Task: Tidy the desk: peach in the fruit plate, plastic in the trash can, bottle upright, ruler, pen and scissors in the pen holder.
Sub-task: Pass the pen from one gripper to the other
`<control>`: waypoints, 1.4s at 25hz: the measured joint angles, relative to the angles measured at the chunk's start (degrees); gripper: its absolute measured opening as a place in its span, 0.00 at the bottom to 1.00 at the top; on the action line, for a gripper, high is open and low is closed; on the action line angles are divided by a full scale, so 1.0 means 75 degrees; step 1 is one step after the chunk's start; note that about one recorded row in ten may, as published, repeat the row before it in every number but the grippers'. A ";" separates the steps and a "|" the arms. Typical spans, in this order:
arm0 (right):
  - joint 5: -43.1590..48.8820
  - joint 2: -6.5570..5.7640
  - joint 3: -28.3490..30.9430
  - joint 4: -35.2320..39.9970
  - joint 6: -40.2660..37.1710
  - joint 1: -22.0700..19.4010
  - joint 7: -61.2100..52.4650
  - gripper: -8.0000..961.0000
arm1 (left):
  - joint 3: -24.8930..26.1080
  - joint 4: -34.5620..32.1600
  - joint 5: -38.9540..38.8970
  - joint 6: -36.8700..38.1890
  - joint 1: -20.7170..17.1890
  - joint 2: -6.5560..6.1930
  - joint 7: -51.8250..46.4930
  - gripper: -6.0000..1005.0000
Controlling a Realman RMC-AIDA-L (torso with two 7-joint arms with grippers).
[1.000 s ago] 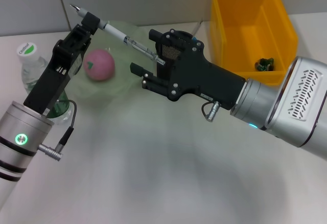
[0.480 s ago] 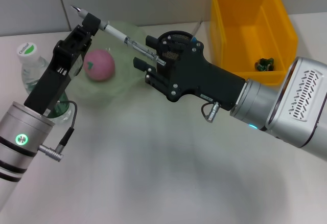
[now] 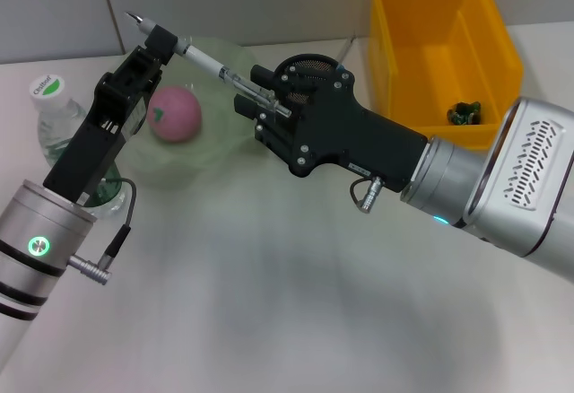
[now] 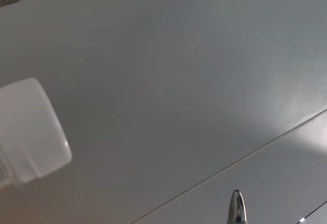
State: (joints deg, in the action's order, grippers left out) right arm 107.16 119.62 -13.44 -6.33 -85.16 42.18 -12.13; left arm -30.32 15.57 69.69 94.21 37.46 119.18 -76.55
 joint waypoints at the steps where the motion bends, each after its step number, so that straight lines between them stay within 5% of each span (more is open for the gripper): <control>1: -0.0002 -0.0001 0.0000 -0.0001 0.0013 0.0001 -0.0001 0.32 | 0.0000 -0.0001 0.0000 0.0000 -0.0002 0.0000 0.0000 0.16; 11: -0.0016 -0.0001 0.0000 0.0000 0.0025 0.0001 -0.0006 0.32 | 0.0015 -0.0002 0.0000 -0.0031 -0.0003 0.0000 0.0001 0.17; 19: -0.0016 0.0006 0.0000 0.0000 0.0047 0.0001 -0.0011 0.17 | 0.0024 0.0009 0.0001 -0.0054 -0.0003 0.0000 -0.0005 0.17; 35: -0.0016 0.0012 0.0000 -0.0030 0.0045 -0.0029 -0.0010 0.15 | 0.0048 -0.0049 0.0126 0.0087 -0.0079 0.0000 0.0087 0.18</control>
State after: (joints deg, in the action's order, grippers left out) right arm 107.04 119.71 -13.44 -6.55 -84.82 41.96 -12.21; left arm -29.96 15.21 70.64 94.86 36.86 119.18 -75.90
